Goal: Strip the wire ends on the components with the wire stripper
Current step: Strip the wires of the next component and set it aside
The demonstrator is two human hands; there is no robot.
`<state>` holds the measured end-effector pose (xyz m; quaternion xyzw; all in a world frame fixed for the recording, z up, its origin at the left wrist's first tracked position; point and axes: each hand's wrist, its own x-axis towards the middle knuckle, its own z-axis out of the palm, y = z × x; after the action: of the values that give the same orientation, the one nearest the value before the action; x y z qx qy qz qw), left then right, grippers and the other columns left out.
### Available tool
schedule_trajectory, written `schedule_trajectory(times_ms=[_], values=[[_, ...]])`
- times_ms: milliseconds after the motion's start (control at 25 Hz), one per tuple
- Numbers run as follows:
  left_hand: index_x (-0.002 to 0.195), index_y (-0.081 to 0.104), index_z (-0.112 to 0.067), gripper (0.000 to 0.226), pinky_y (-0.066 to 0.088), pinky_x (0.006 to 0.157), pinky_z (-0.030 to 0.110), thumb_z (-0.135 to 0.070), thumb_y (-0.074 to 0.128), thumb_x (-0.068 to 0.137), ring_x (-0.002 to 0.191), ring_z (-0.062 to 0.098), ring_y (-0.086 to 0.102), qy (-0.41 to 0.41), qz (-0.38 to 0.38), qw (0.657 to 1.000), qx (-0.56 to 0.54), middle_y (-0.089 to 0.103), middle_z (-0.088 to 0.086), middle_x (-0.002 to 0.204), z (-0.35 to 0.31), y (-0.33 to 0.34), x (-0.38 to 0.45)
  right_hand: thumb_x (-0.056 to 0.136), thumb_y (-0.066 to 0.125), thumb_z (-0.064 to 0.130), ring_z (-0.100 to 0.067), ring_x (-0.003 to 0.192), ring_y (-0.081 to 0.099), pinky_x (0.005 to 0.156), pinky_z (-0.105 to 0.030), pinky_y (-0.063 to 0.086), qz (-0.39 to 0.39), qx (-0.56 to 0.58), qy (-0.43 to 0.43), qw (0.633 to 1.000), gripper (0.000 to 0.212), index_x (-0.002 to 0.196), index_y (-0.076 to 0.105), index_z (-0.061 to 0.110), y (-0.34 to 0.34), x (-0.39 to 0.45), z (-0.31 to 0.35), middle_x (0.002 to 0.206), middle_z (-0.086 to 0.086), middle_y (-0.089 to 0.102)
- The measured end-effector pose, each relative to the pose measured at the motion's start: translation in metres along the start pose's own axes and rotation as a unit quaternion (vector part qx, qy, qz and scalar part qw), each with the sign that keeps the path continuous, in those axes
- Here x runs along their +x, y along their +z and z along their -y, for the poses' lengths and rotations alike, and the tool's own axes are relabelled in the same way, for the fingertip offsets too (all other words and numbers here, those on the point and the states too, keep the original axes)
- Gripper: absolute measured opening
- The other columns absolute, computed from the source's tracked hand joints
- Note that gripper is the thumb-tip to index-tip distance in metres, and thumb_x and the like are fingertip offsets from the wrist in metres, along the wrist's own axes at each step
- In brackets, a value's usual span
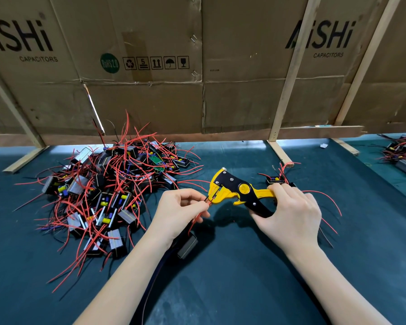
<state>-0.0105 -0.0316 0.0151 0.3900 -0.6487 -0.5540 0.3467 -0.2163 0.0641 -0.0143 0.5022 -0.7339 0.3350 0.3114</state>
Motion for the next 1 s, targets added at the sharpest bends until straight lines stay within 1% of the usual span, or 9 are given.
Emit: schedule_trajectory(times_ms=[160, 320, 400, 480, 640, 720, 800, 880, 1000], values=[[0.066, 0.072, -0.012, 0.023, 0.050, 0.053, 0.019, 0.005, 0.067, 0.081, 0.054, 0.016, 0.060, -0.002, 0.002, 1.000, -0.002, 0.068, 0.011, 0.057, -0.001, 0.000, -0.001, 0.065, 0.073, 0.049, -0.029, 0.063, 0.061, 0.059, -0.034, 0.040, -0.012, -0.007, -0.009, 1.000, 0.039, 0.076, 0.065, 0.012, 0.001, 0.000, -0.002, 0.067, 0.000, 0.062], [0.068, 0.071, -0.008, 0.020, 0.049, 0.052, 0.017, 0.006, 0.066, 0.081, 0.052, 0.012, 0.061, 0.000, 0.011, 1.000, -0.004, 0.068, 0.011, 0.057, -0.001, -0.001, -0.002, 0.058, 0.087, 0.045, -0.029, 0.052, 0.056, 0.053, -0.030, 0.037, -0.018, -0.025, -0.018, 0.999, 0.042, 0.066, 0.061, 0.012, 0.001, 0.000, -0.002, 0.058, -0.001, 0.057], [0.070, 0.071, -0.006, 0.018, 0.049, 0.051, 0.017, 0.006, 0.066, 0.082, 0.052, 0.012, 0.060, -0.001, 0.016, 1.000, -0.005, 0.068, 0.010, 0.057, -0.002, -0.001, -0.002, 0.056, 0.088, 0.043, -0.030, 0.045, 0.052, 0.048, -0.026, 0.032, -0.015, -0.035, -0.017, 0.999, 0.043, 0.059, 0.058, 0.013, 0.000, 0.000, -0.001, 0.051, -0.001, 0.053], [0.070, 0.070, -0.006, 0.017, 0.048, 0.051, 0.017, 0.005, 0.066, 0.082, 0.051, 0.012, 0.058, -0.003, 0.021, 1.000, -0.009, 0.067, 0.010, 0.056, -0.001, -0.002, -0.002, 0.058, 0.084, 0.046, -0.030, 0.039, 0.049, 0.047, -0.023, 0.024, -0.011, -0.034, -0.006, 0.999, 0.045, 0.052, 0.053, 0.014, -0.002, -0.001, 0.000, 0.045, -0.002, 0.049], [0.074, 0.071, -0.003, 0.011, 0.047, 0.051, 0.017, 0.001, 0.067, 0.083, 0.050, 0.011, 0.056, 0.003, 0.035, 0.999, 0.000, 0.066, 0.007, 0.055, -0.002, -0.004, 0.000, 0.049, 0.090, 0.045, -0.028, 0.038, 0.052, 0.051, -0.020, 0.022, 0.014, -0.040, 0.007, 0.999, 0.048, 0.050, 0.053, 0.014, -0.001, -0.003, 0.001, 0.043, -0.001, 0.050], [0.073, 0.069, -0.001, 0.008, 0.045, 0.050, 0.018, -0.003, 0.071, 0.081, 0.049, 0.013, 0.054, 0.000, 0.050, 0.999, 0.018, 0.063, 0.005, 0.052, -0.002, -0.006, 0.001, 0.054, 0.084, 0.049, -0.028, 0.038, 0.051, 0.049, -0.020, 0.023, 0.020, -0.045, 0.006, 0.999, 0.048, 0.049, 0.052, 0.014, 0.000, -0.001, 0.000, 0.043, -0.001, 0.049], [0.073, 0.066, 0.001, 0.015, 0.042, 0.049, 0.018, -0.013, 0.073, 0.072, 0.047, 0.013, 0.051, -0.013, 0.073, 0.997, 0.033, 0.061, 0.004, 0.050, -0.004, -0.008, 0.001, 0.054, 0.084, 0.050, -0.029, 0.038, 0.051, 0.050, -0.020, 0.024, 0.029, -0.048, 0.017, 0.998, 0.049, 0.049, 0.052, 0.014, -0.001, 0.000, -0.002, 0.043, -0.001, 0.049], [0.068, 0.064, -0.004, 0.016, 0.039, 0.048, 0.019, -0.020, 0.068, 0.065, 0.046, 0.013, 0.049, -0.032, 0.089, 0.994, 0.050, 0.058, 0.002, 0.048, -0.007, -0.011, 0.001, 0.048, 0.093, 0.044, -0.030, 0.038, 0.052, 0.050, -0.021, 0.024, 0.039, -0.054, 0.028, 0.997, 0.050, 0.049, 0.053, 0.014, 0.000, 0.001, -0.004, 0.044, -0.001, 0.051], [0.057, 0.062, -0.013, 0.007, 0.035, 0.045, 0.018, -0.019, 0.063, 0.061, 0.048, 0.015, 0.045, -0.054, 0.102, 0.991, 0.067, 0.052, -0.001, 0.044, -0.009, -0.015, 0.001, 0.045, 0.094, 0.043, -0.030, 0.039, 0.052, 0.050, -0.021, 0.025, 0.045, -0.062, 0.038, 0.996, 0.050, 0.049, 0.054, 0.014, -0.001, 0.001, -0.004, 0.044, -0.002, 0.051]])
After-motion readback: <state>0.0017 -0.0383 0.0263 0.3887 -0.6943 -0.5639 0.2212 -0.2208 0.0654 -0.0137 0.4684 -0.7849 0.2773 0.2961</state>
